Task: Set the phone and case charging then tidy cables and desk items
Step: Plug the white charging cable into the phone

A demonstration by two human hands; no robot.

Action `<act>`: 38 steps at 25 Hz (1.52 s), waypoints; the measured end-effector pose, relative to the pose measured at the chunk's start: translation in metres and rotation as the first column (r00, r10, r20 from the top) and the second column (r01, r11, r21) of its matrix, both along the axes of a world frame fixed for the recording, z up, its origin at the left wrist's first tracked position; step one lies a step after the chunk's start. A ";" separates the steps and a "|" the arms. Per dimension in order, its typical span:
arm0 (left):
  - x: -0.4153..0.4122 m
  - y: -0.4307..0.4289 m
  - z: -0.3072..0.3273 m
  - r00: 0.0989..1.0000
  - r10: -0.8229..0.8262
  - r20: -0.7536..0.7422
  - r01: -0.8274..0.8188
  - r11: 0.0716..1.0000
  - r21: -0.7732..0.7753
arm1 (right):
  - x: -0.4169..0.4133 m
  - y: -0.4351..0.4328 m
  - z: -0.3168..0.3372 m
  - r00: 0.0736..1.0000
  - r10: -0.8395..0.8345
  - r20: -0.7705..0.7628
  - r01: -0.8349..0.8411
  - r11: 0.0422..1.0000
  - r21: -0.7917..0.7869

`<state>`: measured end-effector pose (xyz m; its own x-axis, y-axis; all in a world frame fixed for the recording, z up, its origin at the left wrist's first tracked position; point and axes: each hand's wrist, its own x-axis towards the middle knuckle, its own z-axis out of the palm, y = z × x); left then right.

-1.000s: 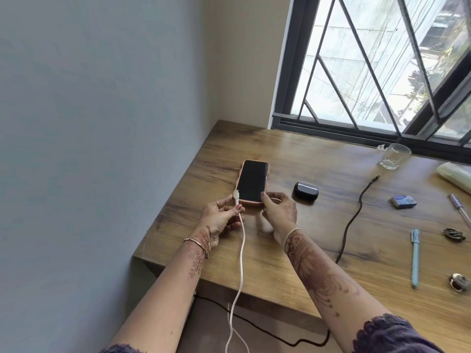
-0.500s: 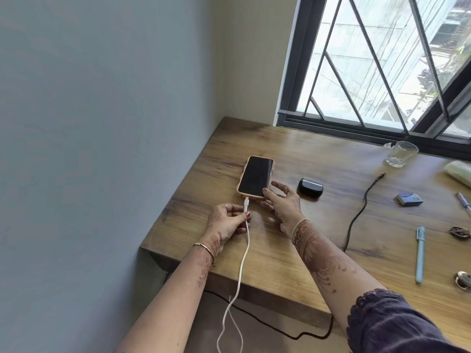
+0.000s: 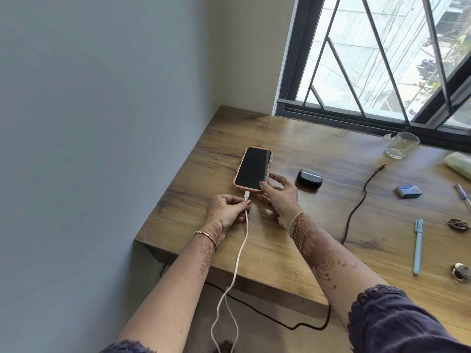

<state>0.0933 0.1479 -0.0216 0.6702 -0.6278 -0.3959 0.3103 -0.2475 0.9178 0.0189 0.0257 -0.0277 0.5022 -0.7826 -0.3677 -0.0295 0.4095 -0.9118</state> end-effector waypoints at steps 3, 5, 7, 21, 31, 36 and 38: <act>0.002 0.000 0.002 1.000 0.006 -0.028 -0.006 1.000 -0.004 | 0.001 0.000 -0.002 0.999 0.003 -0.051 -0.004 1.000 -0.026; 0.003 0.001 0.002 0.999 0.005 -0.042 -0.005 1.000 -0.004 | 0.002 -0.001 -0.002 0.999 0.002 -0.049 -0.004 0.999 -0.034; 0.003 0.000 0.001 0.999 0.011 -0.038 -0.010 1.000 0.009 | 0.002 -0.001 -0.002 1.000 0.003 -0.028 -0.004 1.000 -0.026; -0.011 -0.007 -0.009 0.959 0.162 0.231 -0.184 0.980 0.078 | -0.001 0.005 0.010 0.998 0.016 -0.054 -0.020 0.997 -0.079; -0.011 -0.008 -0.010 0.943 0.177 0.281 -0.203 0.977 0.065 | -0.001 0.005 0.011 0.997 0.003 -0.074 -0.007 0.998 -0.057; -0.004 -0.010 -0.011 0.971 0.133 0.200 -0.153 0.984 0.086 | -0.001 0.005 0.013 0.998 0.001 -0.061 -0.003 0.999 -0.038; -0.004 -0.011 -0.011 0.974 0.111 0.198 -0.133 0.986 0.097 | -0.001 0.006 0.013 0.999 -0.002 -0.047 0.000 0.999 -0.038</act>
<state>0.0898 0.1373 -0.0331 0.8090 -0.4967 -0.3144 0.1655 -0.3208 0.9326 0.0174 0.0314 -0.0149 0.4845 -0.7970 -0.3606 -0.0719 0.3745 -0.9244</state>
